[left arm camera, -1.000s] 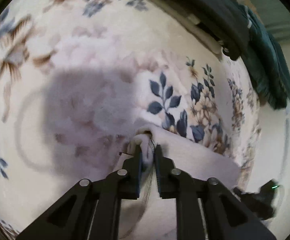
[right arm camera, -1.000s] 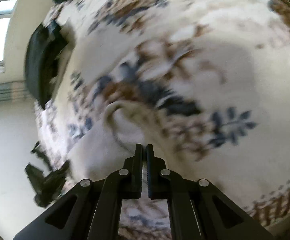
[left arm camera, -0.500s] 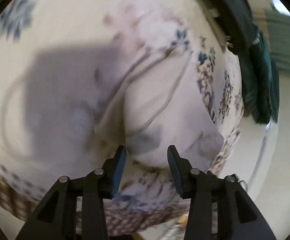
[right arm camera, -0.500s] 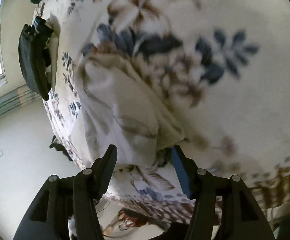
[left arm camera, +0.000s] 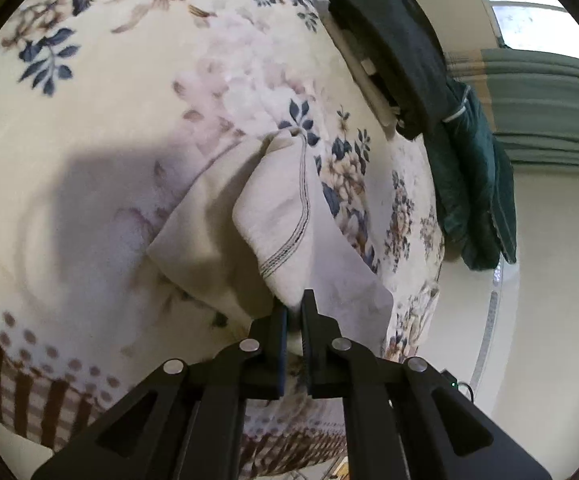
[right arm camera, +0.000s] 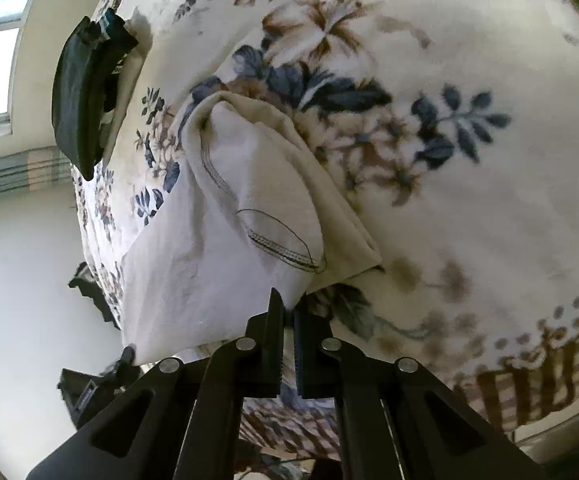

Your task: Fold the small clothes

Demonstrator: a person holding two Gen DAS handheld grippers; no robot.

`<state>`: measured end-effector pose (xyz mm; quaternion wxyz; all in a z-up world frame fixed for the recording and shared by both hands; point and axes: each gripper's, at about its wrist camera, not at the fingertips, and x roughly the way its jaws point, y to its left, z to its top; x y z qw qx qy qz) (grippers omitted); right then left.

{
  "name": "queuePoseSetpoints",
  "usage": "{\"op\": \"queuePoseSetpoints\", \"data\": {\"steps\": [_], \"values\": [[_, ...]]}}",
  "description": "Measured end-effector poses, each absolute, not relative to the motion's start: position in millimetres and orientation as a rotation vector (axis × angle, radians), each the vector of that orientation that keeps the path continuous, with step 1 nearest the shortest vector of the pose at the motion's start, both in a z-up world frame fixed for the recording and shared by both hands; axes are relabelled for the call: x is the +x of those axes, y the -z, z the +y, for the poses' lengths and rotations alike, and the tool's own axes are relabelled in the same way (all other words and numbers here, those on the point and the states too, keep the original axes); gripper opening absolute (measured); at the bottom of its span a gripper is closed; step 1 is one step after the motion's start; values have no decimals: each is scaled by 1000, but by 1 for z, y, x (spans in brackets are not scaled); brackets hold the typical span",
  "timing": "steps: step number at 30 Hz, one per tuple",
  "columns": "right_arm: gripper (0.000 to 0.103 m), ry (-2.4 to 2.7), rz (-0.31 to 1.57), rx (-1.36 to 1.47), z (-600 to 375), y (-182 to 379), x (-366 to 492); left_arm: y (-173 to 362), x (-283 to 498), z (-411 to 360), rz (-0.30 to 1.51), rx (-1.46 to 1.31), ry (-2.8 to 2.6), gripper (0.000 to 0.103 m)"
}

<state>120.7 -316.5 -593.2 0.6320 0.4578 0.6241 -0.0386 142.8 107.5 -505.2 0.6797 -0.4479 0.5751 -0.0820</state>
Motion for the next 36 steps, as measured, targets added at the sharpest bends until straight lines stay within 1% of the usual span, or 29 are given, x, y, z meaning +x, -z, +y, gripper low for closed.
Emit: {"op": "queuePoseSetpoints", "data": {"steps": [4, 5, 6, 7, 8, 9, 10, 11, 13, 16, 19, 22, 24, 25, 27, 28, 33, 34, 36], "values": [[4, 111, 1525, 1017, -329, 609, 117, 537, 134, 112, 1410, -987, 148, 6], [7, 110, 1567, 994, -329, 613, 119, 542, 131, 114, 1440, -1016, 157, 10], [10, 121, 1612, 942, -329, 615, 122, 542, 127, 116, 1451, -1044, 173, 19], [20, 131, 1627, 892, -330, 613, 123, 537, 125, 118, 1448, -1044, 183, 28], [34, 145, 1623, 833, -332, 608, 126, 530, 124, 118, 1438, -1029, 199, 47], [42, 162, 1593, 758, -335, 599, 129, 522, 127, 118, 1426, -1003, 212, 60], [51, 169, 1566, 720, -337, 592, 132, 515, 130, 119, 1418, -977, 214, 61], [52, 173, 1532, 704, -341, 584, 135, 508, 136, 118, 1403, -948, 222, 61], [52, 132, 1451, 761, -350, 572, 147, 498, 157, 115, 1366, -884, 234, 61], [52, 85, 1391, 829, -356, 567, 172, 498, 195, 110, 1316, -747, 193, 61], [52, 52, 1355, 861, -353, 570, 202, 512, 235, 100, 1304, -655, 185, 61], [52, 17, 1337, 891, -342, 579, 227, 529, 259, 88, 1329, -580, 187, 61], [31, 20, 1326, 919, -342, 589, 236, 544, 270, 82, 1366, -531, 192, 61], [11, 33, 1339, 914, -342, 597, 241, 547, 270, 82, 1373, -526, 199, 61], [9, 96, 1350, 874, -345, 608, 245, 557, 272, 82, 1391, -499, 197, 61], [5, 141, 1369, 852, -348, 617, 246, 562, 272, 84, 1399, -502, 195, 61], [4, 225, 1454, 806, -361, 649, 253, 565, 268, 96, 1410, -576, 178, 61], [4, 253, 1452, 795, -364, 645, 254, 560, 266, 98, 1400, -587, 175, 61], [4, 237, 1384, 826, -370, 624, 255, 544, 262, 100, 1370, -588, 169, 61]]}}
